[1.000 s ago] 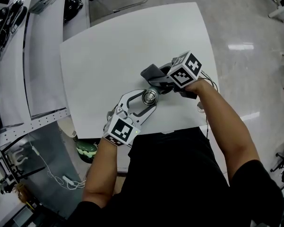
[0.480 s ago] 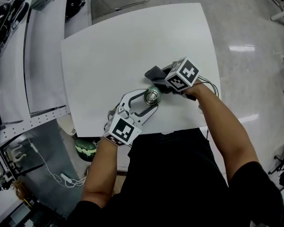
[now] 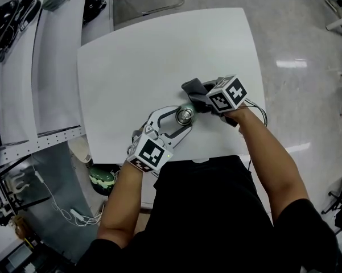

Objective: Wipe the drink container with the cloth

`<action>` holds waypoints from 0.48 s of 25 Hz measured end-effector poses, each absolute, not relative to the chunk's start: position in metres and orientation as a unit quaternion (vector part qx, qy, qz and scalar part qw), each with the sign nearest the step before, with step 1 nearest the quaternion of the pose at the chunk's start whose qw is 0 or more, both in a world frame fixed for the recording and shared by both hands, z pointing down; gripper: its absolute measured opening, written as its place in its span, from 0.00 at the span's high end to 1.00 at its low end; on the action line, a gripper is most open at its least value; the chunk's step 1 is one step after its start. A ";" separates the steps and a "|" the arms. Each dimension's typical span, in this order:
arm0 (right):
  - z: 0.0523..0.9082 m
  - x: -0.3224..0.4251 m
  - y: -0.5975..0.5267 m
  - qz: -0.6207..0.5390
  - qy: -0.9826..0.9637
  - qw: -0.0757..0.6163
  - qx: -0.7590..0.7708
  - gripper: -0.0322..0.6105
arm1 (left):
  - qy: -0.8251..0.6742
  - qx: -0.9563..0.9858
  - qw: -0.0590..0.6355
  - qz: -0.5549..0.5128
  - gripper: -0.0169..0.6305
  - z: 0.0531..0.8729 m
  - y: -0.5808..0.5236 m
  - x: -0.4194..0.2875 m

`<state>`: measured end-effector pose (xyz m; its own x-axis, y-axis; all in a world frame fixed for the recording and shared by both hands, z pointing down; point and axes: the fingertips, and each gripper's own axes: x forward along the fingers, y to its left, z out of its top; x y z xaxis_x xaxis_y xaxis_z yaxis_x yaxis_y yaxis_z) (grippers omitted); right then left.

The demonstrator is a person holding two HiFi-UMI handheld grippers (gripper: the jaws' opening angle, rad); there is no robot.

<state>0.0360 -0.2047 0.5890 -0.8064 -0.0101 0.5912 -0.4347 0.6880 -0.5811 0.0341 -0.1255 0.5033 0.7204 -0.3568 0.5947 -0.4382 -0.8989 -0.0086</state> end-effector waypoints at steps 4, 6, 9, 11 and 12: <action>0.579 0.048 -0.205 0.367 -0.879 0.260 0.160 0.77 | -0.214 0.925 0.068 0.306 0.58 0.504 -0.123 0.034; 0.569 0.056 -0.208 0.363 -0.881 0.239 0.186 0.77 | -0.211 0.925 0.068 0.309 0.57 0.502 -0.120 0.034; 0.545 0.068 -0.209 0.359 -0.883 0.194 0.231 0.77 | -0.211 0.924 0.066 0.312 0.56 0.499 -0.114 0.029; 0.528 0.077 -0.207 0.355 -0.881 0.166 0.266 0.77 | -0.219 0.924 0.070 0.306 0.56 0.495 -0.110 0.022; 0.519 0.081 -0.206 0.350 -0.880 0.154 0.283 0.77 | -0.227 0.923 0.072 0.301 0.56 0.491 -0.109 0.017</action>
<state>0.0815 -0.2061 0.5188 -0.7926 -0.3899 0.4689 -0.6055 0.5944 -0.5292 0.0173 -0.1095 0.4912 0.7158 -0.3768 0.5879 -0.4629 -0.8864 -0.0045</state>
